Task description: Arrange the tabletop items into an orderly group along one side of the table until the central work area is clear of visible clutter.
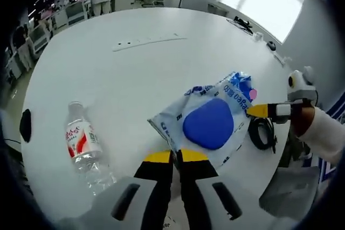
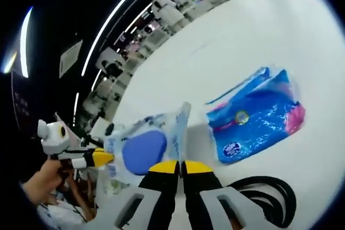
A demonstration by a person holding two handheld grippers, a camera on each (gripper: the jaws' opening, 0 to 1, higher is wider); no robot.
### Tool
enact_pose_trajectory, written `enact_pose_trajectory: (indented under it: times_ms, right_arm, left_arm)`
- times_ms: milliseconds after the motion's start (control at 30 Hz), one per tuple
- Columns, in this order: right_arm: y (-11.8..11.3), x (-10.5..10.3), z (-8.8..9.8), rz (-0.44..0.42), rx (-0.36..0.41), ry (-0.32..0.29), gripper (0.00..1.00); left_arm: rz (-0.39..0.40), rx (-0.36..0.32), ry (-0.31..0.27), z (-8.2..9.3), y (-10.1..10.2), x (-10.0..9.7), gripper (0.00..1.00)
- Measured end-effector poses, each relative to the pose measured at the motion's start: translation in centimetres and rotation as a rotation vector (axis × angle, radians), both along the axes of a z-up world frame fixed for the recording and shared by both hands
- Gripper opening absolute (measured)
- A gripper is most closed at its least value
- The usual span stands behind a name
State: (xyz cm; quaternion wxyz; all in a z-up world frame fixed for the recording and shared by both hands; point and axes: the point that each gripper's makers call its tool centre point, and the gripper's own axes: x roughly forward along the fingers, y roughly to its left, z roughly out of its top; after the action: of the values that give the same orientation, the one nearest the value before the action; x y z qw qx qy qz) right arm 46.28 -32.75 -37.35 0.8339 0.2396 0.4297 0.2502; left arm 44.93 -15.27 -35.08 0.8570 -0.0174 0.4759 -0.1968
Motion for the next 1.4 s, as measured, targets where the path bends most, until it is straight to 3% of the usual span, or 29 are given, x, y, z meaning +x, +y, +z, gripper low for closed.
enact_pose_trajectory:
  times_ms: [100, 200, 933, 1133, 1233, 1400]
  right_arm:
    - [-0.5, 1.0, -0.5, 0.033, -0.076, -0.051, 0.00]
    - [0.3, 0.3, -0.5, 0.066, -0.107, -0.073, 0.00]
    - [0.1, 1.3, -2.3, 0.036, -0.164, -0.068, 0.02]
    - [-0.1, 1.7, -2.1, 0.001, -0.180, -0.088, 0.04]
    - [-0.1, 2.0, -1.7, -0.010, -0.171, -0.097, 0.11]
    - [0.5, 1.9, -0.9, -0.019, -0.135, -0.106, 0.19]
  left_arm:
    - [0.030, -0.045, 0.020, -0.3, -0.4, 0.3, 0.00]
    - [0.027, -0.032, 0.015, -0.6, -0.3, 0.5, 0.00]
    - [0.024, -0.028, 0.039, -3.1, 0.7, 1.0, 0.00]
    - [0.058, -0.019, 0.003, -2.9, 1.9, 1.8, 0.00]
    - [0.070, -0.034, -0.024, -2.4, 1.9, 2.0, 0.00]
    - [0.074, -0.034, -0.072, -1.2, 2.0, 2.1, 0.09]
